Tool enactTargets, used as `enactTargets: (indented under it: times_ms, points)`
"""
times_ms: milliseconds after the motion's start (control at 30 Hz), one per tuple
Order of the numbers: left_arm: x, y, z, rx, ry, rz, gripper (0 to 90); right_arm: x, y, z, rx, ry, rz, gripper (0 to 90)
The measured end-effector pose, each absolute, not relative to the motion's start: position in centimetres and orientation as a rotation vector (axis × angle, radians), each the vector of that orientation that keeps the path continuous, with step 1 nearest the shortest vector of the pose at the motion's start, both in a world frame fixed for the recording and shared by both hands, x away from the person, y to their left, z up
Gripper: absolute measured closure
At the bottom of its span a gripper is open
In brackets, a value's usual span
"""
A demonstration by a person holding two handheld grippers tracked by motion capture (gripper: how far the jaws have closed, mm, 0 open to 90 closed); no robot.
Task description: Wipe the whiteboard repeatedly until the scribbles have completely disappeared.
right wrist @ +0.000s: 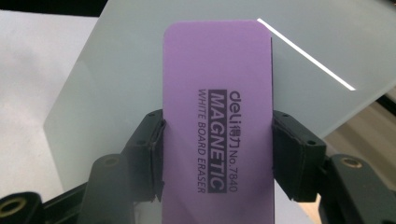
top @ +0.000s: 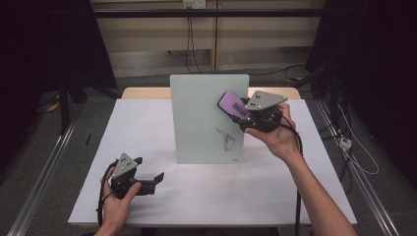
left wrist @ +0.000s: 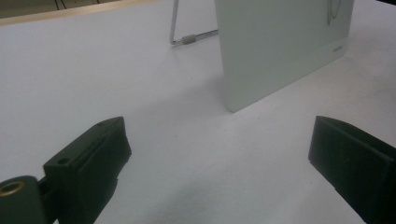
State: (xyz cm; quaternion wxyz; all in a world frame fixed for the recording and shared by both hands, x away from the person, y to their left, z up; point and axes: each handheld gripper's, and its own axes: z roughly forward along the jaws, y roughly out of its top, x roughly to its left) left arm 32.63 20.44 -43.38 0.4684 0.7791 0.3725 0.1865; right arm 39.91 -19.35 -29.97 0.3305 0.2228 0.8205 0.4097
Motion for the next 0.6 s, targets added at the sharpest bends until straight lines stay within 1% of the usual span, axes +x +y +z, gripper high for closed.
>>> enactTargets:
  times_ms: [100, 200, 600]
  points:
    - [32.6, 20.5, -43.4, 1.914, 0.911, 0.457, 4.8, 40.0, -19.0, -29.7, 0.576, 2.144, 1.058, 42.6]
    - [32.6, 20.5, -43.4, 1.911, 0.914, 0.459, 4.8, 39.9, -18.6, -30.2, 0.563, 2.164, 1.048, 42.6]
    - [32.5, 20.5, -43.3, 1.912, 0.914, 0.456, 4.8, 38.6, -17.4, -34.3, 0.529, 2.248, 1.036, 42.6]
